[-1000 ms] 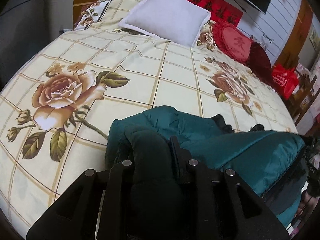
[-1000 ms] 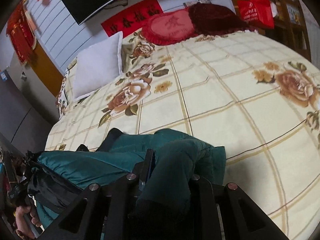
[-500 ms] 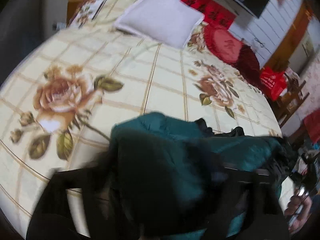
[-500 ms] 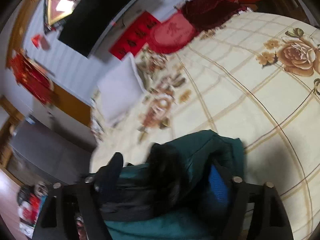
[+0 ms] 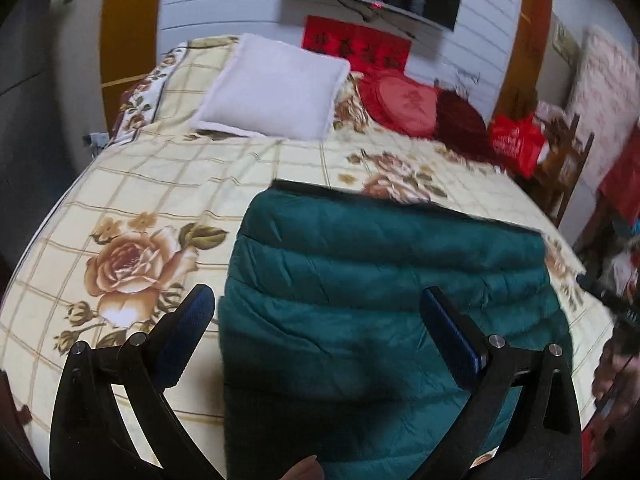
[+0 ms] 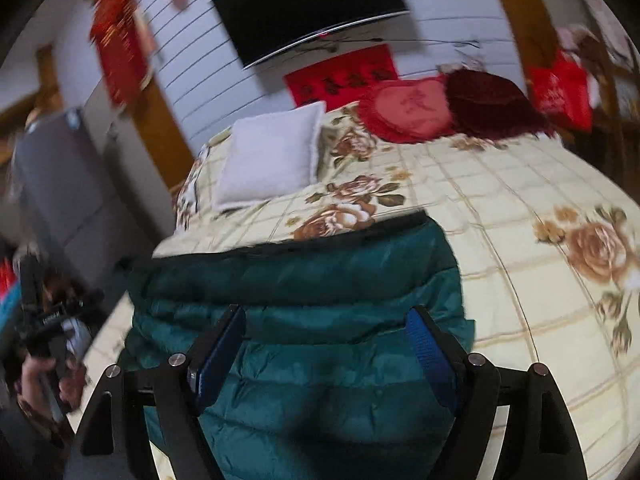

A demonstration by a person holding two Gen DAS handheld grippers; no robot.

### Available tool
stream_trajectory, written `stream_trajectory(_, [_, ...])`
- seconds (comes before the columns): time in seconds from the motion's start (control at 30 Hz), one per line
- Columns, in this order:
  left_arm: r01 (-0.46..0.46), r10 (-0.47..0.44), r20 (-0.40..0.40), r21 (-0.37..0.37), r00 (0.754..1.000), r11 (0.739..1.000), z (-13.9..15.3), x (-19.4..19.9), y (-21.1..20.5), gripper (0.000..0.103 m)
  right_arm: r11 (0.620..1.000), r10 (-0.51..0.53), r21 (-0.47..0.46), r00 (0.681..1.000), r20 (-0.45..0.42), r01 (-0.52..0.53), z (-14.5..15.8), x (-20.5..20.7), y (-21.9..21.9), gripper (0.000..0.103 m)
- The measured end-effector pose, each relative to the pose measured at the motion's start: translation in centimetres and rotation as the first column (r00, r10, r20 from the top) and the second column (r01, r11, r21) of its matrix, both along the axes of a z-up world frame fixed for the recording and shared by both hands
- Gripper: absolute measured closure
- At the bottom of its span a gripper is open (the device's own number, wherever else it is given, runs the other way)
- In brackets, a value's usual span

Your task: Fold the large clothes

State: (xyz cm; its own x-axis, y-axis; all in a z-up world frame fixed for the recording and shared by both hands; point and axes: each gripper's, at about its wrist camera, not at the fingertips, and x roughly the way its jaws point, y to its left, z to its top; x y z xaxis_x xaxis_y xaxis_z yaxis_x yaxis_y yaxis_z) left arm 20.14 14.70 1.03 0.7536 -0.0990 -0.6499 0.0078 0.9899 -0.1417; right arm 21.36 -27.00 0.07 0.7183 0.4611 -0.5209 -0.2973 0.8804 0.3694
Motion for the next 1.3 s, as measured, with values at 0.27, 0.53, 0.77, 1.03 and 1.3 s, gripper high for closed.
stream_trajectory(0.27, [-0.074,0.117,-0.208,0.202,0.971,0.977,-5.5,7.5,-1.9,0.001,0.991,0.002,-0.135,0.994,-0.107,-0.016,-2.4,5.1,3.3,0.023])
stream_trajectory(0.53, [-0.075,0.116,-0.27,0.159,0.956,0.985,-10.6,9.7,-0.8,0.0,0.957,-0.021,-0.284,0.968,-0.252,-0.053,-8.1,10.9,4.6,0.015])
stream_trajectory(0.77, [-0.119,0.152,-0.227,0.151,0.962,0.981,-11.7,10.2,-1.4,0.0,0.97,-0.01,-0.231,0.945,-0.328,-0.07,-10.8,13.2,3.5,0.004])
stream_trajectory(1.03, [-0.093,0.123,-0.299,0.113,0.946,0.989,-10.9,10.5,-0.5,0.0,0.966,-0.016,-0.249,0.947,-0.322,-0.068,-10.6,13.3,4.0,0.001])
stream_trajectory(1.3, [0.002,0.01,-0.158,0.07,0.987,0.998,-5.5,1.7,2.9,0.0,0.992,-0.008,-0.125,0.98,-0.201,-0.018,-3.9,7.0,-1.9,0.002])
